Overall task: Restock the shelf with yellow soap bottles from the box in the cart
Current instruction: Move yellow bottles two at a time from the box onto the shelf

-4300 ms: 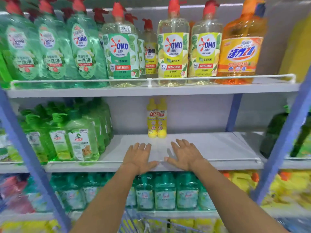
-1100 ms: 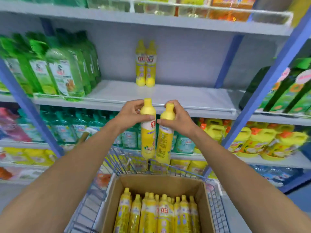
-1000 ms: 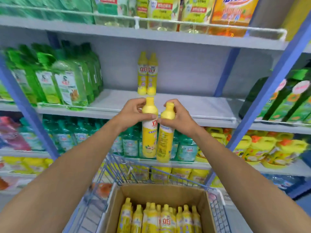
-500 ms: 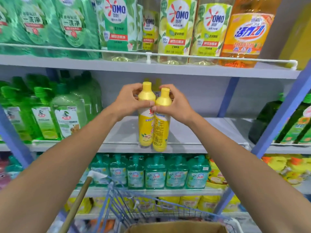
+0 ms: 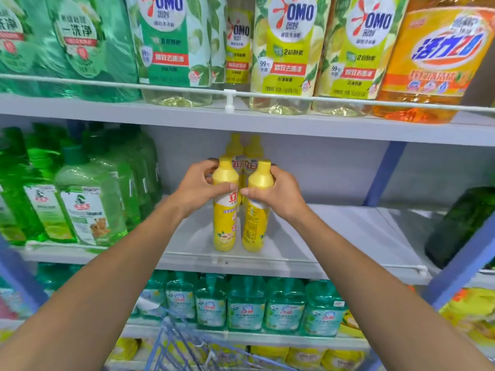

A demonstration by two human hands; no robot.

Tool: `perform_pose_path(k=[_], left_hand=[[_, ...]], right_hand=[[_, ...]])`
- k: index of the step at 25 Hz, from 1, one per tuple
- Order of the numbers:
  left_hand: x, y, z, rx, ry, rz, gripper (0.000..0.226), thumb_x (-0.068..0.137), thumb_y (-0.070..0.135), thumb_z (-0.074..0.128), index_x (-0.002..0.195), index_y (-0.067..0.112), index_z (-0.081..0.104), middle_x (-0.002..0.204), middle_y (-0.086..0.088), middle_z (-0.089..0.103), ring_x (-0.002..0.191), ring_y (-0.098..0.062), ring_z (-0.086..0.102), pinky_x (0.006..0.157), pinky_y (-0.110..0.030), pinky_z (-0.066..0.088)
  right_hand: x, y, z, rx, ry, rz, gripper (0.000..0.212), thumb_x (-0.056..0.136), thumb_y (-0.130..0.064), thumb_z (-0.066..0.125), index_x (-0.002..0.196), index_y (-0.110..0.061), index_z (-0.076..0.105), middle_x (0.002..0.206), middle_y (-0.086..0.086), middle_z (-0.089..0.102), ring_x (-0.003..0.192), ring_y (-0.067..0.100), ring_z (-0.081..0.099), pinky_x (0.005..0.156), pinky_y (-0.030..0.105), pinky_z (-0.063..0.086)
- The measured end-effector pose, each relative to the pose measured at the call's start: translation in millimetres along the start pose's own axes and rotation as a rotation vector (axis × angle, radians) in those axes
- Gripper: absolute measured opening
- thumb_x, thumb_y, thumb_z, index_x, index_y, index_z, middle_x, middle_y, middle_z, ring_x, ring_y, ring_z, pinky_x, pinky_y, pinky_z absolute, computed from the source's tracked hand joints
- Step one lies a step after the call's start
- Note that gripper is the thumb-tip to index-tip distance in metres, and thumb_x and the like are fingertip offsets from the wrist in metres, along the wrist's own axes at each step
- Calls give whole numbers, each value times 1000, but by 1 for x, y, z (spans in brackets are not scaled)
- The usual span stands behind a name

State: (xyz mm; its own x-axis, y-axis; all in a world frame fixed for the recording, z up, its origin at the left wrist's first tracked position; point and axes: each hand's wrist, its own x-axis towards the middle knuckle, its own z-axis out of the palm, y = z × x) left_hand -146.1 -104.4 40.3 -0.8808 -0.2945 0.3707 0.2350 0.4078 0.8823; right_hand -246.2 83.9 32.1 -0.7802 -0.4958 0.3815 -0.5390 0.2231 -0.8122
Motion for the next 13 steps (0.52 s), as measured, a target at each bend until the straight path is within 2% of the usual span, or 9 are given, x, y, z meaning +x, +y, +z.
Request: perform_pose_path(k=[2,4,6,8,10,13], left_hand=[[2,-10,2,-25,-1,-2,47,76,10,86,119,10,66,113,-7,74,105,-19,71,94,-29,56],[-3,-22,2,-89,-1,-53,49,75,11,86,120,12,66,114,-3,75,109,-20,70,98,-34,56],[-14,-37,5,-129,-16,-91,51,74,12,87,120,14,67,114,0,76,111,-19,70,100,-40,55],[-26,-52,11,-119,-22,-102,50,72,14,88,118,19,69,114,4,76,111,-14,70,102,-42,53],[-32,-61,14,-100,-13,-106,52,72,17,88,119,23,67,116,8,75,112,-11,68,104,-42,52],[-33,-65,16,-78,0,-97,54,75,18,88,124,22,65,118,10,73,114,-11,67,104,-42,52]], right_hand=[[-4,9,5,61,-22,2,76,52,-64,86,113,-24,66,101,-7,76,94,12,73,88,45,60],[-13,16,10,126,-71,-5,76,64,-56,87,126,-25,58,113,-7,74,105,12,71,93,43,58],[-25,29,13,188,-152,11,66,80,-38,84,136,-24,52,126,-7,69,117,10,66,100,37,55],[-35,44,12,217,-200,58,59,89,-20,78,141,-17,50,134,-5,65,123,6,62,103,30,53],[-43,54,14,208,-169,79,56,89,-16,77,139,-15,52,132,-6,66,120,1,62,98,21,51],[-53,52,28,176,37,105,55,83,-20,84,130,-18,56,117,-19,66,103,-14,62,83,9,50]])
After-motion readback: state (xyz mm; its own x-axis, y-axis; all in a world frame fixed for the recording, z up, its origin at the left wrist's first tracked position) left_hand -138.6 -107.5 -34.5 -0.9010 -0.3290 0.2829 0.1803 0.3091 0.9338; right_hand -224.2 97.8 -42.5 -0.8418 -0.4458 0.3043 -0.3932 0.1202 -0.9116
